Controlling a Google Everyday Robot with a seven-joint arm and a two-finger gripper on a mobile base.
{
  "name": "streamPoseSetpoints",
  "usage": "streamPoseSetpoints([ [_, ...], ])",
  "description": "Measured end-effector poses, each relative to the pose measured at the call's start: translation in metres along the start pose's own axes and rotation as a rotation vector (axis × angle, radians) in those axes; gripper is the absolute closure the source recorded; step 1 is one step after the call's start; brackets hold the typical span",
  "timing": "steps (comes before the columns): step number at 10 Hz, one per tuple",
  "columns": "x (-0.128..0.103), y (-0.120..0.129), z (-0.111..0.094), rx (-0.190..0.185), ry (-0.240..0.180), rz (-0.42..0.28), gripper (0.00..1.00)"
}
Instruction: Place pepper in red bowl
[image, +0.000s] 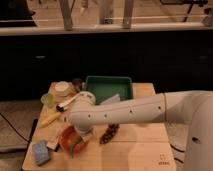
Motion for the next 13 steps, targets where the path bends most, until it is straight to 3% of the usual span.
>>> streamPoseSetpoints([
  [13, -0.043, -0.019, 0.01, -0.015, -0.042, -0.131, 1.0],
])
